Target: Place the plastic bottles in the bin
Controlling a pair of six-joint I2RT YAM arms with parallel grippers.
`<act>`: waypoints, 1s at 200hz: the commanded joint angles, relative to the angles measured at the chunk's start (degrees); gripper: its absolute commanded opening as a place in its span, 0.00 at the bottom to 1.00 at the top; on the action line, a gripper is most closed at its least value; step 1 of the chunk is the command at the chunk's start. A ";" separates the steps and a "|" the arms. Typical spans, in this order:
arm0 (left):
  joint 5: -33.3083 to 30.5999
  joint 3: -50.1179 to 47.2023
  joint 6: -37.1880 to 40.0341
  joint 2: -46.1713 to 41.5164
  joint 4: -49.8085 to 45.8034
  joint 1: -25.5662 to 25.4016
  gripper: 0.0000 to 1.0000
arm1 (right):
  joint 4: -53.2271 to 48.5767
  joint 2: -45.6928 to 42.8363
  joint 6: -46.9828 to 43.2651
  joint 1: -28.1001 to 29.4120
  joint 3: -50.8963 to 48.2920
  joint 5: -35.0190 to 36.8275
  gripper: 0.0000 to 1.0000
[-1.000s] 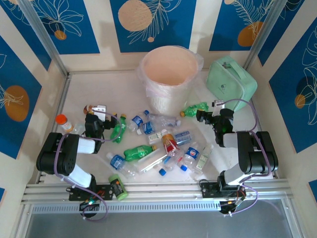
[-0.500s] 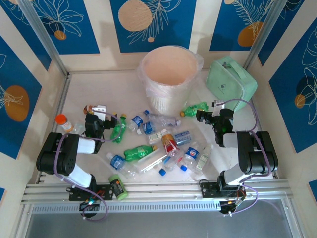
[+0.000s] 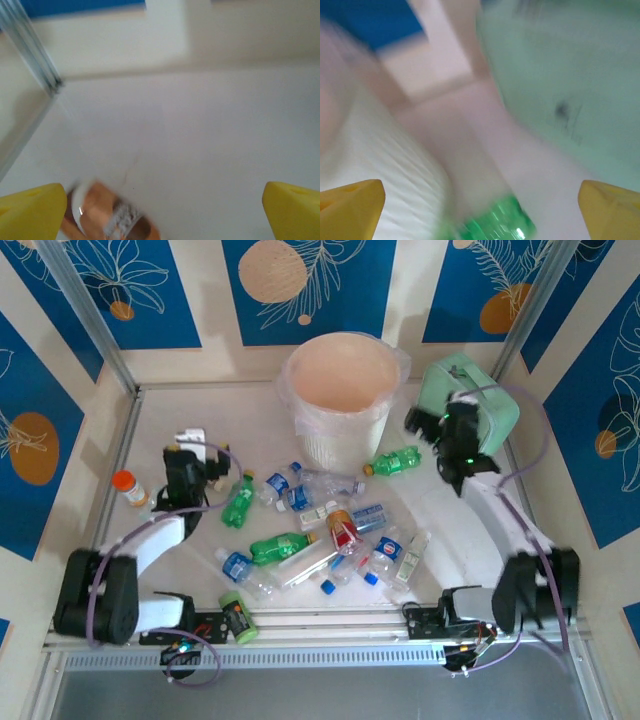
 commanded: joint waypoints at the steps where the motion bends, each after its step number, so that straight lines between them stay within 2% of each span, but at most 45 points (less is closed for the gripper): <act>1: -2.82 10.01 -15.44 -5.73 -21.78 -0.50 1.00 | -23.79 -5.51 17.73 -5.09 -2.35 -2.53 0.99; 10: -0.45 14.42 -19.78 -5.30 -28.73 -1.18 1.00 | -28.05 -4.95 20.50 -7.36 -0.91 -7.08 0.99; 28: 2.78 18.25 -24.11 -4.37 -34.69 -4.70 1.00 | -40.54 0.64 22.33 -5.83 7.13 -6.57 0.99; 43: 1.61 19.96 -23.68 -4.08 -37.07 -9.50 0.99 | -49.92 7.50 23.98 -3.15 14.93 -4.22 0.99; 55: -0.08 21.80 -23.34 -3.45 -39.01 -13.03 0.98 | -53.47 11.77 24.54 -1.52 19.08 -4.82 0.99; 64: -0.61 23.11 -23.91 -3.13 -40.43 -14.64 0.96 | -53.23 14.23 23.99 -0.39 20.45 -6.41 1.00; 86: -0.04 25.90 -27.51 -2.59 -43.51 -15.68 0.92 | -49.23 19.07 24.00 0.84 22.07 -12.83 0.91; 117: 1.42 26.89 -30.49 -2.85 -45.09 -15.64 0.92 | -49.10 26.30 30.54 1.32 25.76 -12.50 0.89; 165: 8.27 27.72 -30.48 -2.81 -47.84 -15.63 0.92 | -45.69 33.61 40.17 1.49 28.35 -14.75 0.87; 180: 9.34 27.23 -31.01 -3.12 -47.70 -15.64 0.92 | -40.91 34.29 41.14 1.04 26.45 -16.71 0.88; 200: 10.13 26.13 -31.42 -3.94 -46.97 -15.71 0.92 | -40.40 36.60 41.99 0.96 27.02 -16.42 0.89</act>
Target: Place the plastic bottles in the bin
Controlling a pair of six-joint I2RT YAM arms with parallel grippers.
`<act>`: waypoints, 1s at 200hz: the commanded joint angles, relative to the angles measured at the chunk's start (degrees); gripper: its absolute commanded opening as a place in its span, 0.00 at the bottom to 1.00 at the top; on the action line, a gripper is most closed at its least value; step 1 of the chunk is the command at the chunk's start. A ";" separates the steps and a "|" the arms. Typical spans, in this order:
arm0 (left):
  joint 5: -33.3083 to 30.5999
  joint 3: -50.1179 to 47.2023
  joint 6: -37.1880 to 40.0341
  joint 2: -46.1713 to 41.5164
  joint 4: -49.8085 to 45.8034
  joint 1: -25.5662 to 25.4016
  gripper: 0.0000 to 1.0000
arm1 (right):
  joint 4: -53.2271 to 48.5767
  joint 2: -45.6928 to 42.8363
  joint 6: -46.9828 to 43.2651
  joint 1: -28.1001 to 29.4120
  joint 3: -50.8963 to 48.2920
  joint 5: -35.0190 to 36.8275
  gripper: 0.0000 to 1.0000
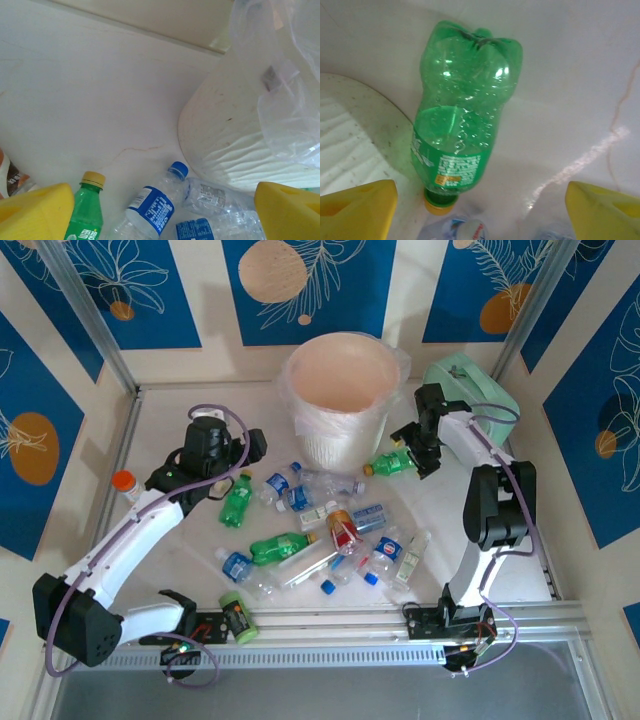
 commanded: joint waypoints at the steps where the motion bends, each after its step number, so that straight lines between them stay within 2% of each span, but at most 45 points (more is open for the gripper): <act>1: 3.04 0.24 -1.28 -1.80 -0.64 0.04 0.92 | 2.34 2.15 4.19 -0.36 0.18 -2.30 0.89; 38: 4.93 0.09 -1.04 -1.79 -0.87 0.15 0.92 | 3.36 5.25 5.16 -0.58 -0.19 -2.80 0.90; 87: 4.05 0.25 -2.77 -2.40 -1.33 0.08 0.92 | 5.29 7.31 5.48 -0.85 -3.29 -2.23 0.89; 123: 3.85 1.38 -2.89 -2.05 -3.11 0.07 0.91 | 4.58 8.67 3.91 -1.17 -3.54 -1.91 0.82; 148: 3.38 1.05 -3.70 -2.16 -3.26 0.07 0.91 | 3.71 8.59 2.56 -0.73 -3.43 -0.37 0.74; 200: 3.28 1.82 -3.98 -1.61 -3.47 0.14 0.90 | 0.54 3.22 -0.75 1.63 -3.27 4.76 0.60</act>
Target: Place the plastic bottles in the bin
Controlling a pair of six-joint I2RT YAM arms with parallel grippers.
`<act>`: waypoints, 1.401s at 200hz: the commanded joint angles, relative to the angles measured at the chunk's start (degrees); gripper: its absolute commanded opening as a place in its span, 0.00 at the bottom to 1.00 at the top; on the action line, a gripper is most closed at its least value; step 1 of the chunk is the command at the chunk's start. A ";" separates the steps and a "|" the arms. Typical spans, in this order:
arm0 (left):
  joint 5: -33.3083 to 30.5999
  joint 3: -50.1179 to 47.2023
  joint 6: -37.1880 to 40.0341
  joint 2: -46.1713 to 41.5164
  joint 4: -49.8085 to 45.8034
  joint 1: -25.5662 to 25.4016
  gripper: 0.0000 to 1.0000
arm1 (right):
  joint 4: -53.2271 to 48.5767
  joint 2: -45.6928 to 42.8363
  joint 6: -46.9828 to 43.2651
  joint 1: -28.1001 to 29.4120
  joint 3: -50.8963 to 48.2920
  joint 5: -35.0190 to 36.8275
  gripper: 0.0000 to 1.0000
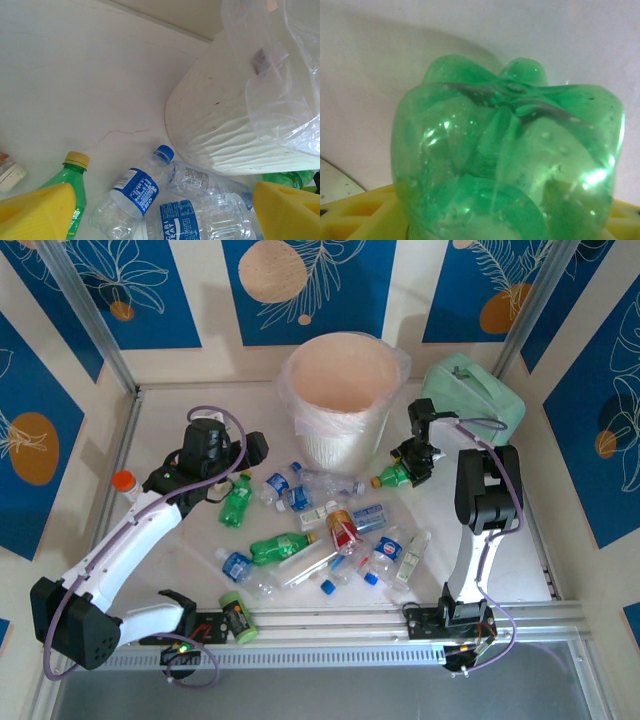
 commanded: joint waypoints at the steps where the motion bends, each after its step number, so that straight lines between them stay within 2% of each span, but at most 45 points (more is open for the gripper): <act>1: -0.24 1.85 -0.44 -0.71 -1.24 0.11 0.91 | -4.33 -4.87 -2.57 1.62 -0.27 4.06 0.60; 37: -0.82 2.96 0.44 -0.63 -1.84 0.16 0.91 | -8.69 -14.44 -7.79 4.12 -0.60 10.01 0.54; 68: -2.02 3.10 1.39 -0.64 -2.37 0.25 0.91 | -12.27 -27.13 -14.00 6.07 0.24 13.17 0.53; 95: -3.46 3.75 1.44 0.61 -4.02 0.58 0.91 | -14.08 -35.80 -18.26 7.50 5.40 13.60 0.51; 113: -4.09 4.52 0.38 1.78 -5.62 1.08 0.91 | -13.69 -37.55 -21.24 9.66 11.02 13.56 0.51; 156: -3.58 5.40 -1.45 3.35 -7.31 1.62 0.91 | -8.93 -29.96 -26.77 13.94 26.09 7.78 0.50; 184: -3.41 5.25 -1.99 3.39 -9.12 1.70 0.91 | -5.93 -21.08 -29.81 15.86 35.55 7.19 0.51; 241: -5.26 4.70 -1.04 1.94 -12.78 2.94 0.91 | -14.12 -0.03 -34.66 18.16 60.49 7.35 0.51; 261: -5.34 3.57 -1.34 1.05 -13.09 4.04 0.92 | -16.46 3.93 -35.97 18.91 64.54 6.41 0.51; 280: -5.34 2.79 -1.52 0.86 -13.40 5.04 0.92 | -16.91 4.74 -36.76 20.15 64.21 5.62 0.50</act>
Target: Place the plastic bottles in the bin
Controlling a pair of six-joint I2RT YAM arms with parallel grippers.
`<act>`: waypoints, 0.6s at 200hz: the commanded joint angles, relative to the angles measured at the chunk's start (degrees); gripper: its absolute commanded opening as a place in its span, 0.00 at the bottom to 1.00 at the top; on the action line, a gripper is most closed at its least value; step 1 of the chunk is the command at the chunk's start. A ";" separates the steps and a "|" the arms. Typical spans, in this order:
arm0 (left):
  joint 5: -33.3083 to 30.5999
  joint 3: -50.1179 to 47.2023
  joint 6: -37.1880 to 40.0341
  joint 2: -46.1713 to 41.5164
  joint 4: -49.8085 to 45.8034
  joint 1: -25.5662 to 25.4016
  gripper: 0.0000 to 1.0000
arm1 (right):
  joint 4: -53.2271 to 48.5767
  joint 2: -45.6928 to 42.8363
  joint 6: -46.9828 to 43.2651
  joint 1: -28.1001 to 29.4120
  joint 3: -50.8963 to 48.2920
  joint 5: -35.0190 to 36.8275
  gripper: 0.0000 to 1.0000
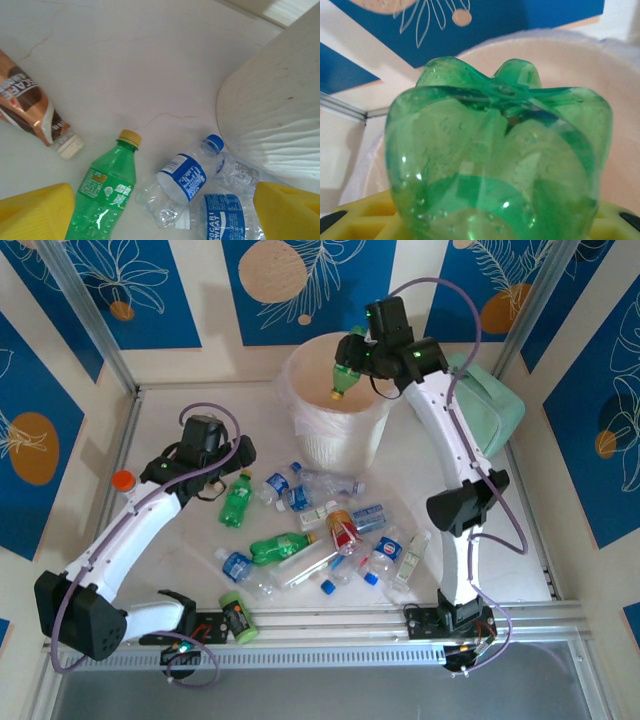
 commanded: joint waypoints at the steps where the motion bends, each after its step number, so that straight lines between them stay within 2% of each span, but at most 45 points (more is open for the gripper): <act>1: -1.19 -0.91 -0.04 -1.67 -1.93 1.55 0.92 | -3.33 0.12 -2.92 1.68 2.24 -1.83 0.51; 41: -2.69 -1.78 -1.32 0.59 -4.88 4.44 0.94 | -1.96 -1.66 -1.96 2.91 -3.21 -4.94 0.51; 120: 1.44 -4.77 -3.62 6.03 -3.26 14.55 0.95 | -1.74 -3.81 1.95 3.76 -8.73 -11.22 0.51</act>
